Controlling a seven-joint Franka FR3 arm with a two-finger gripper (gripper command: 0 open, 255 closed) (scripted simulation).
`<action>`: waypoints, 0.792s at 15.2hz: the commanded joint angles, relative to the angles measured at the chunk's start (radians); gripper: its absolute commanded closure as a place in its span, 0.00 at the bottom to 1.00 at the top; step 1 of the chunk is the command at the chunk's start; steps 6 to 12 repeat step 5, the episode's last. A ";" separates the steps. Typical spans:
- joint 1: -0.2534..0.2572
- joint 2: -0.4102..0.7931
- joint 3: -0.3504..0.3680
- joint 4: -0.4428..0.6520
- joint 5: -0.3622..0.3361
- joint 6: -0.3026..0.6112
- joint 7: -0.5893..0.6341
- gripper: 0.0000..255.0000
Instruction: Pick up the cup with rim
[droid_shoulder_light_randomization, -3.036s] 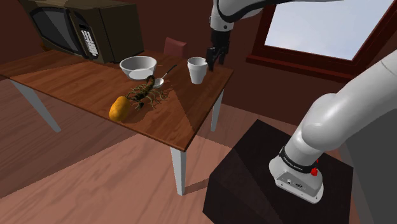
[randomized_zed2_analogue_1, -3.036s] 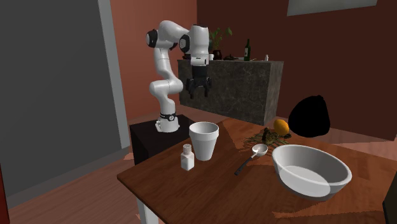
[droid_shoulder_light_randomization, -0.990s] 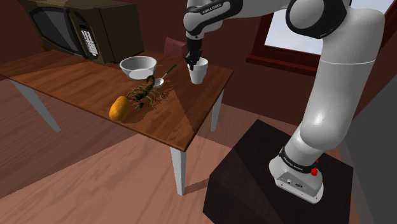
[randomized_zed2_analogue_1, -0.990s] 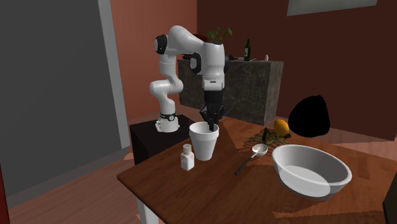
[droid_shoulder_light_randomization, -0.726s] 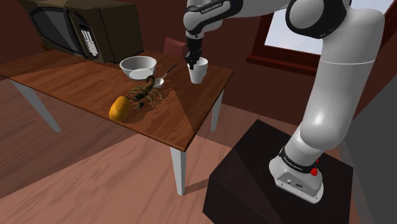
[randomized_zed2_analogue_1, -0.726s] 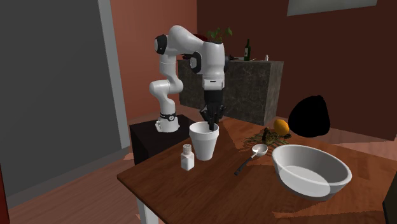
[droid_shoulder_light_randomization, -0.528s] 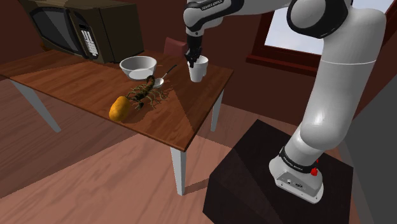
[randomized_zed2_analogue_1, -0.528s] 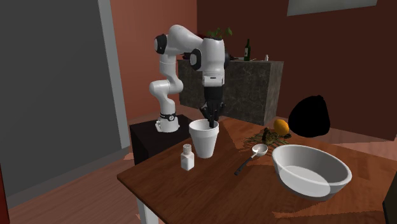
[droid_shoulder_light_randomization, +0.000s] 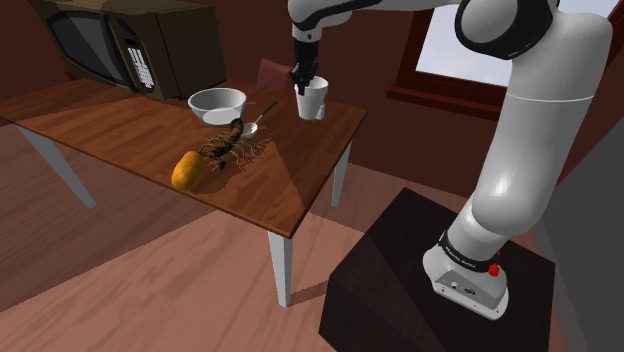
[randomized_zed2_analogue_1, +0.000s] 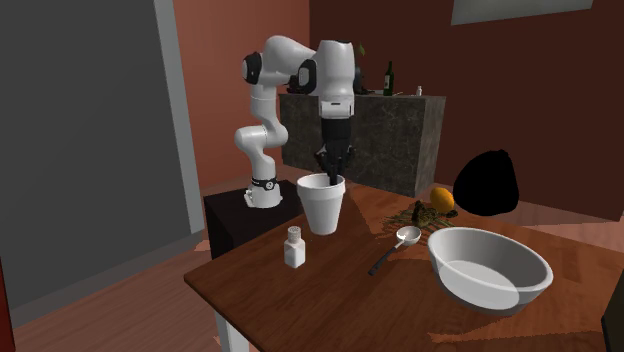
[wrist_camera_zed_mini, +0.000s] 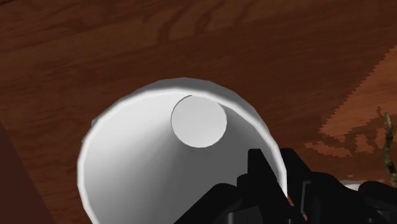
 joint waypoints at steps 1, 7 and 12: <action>0.000 -0.001 0.000 0.026 0.000 -0.027 -0.001 1.00; -0.001 -0.003 0.000 0.053 0.000 -0.056 -0.001 1.00; -0.001 -0.003 0.000 0.053 0.000 -0.056 -0.001 1.00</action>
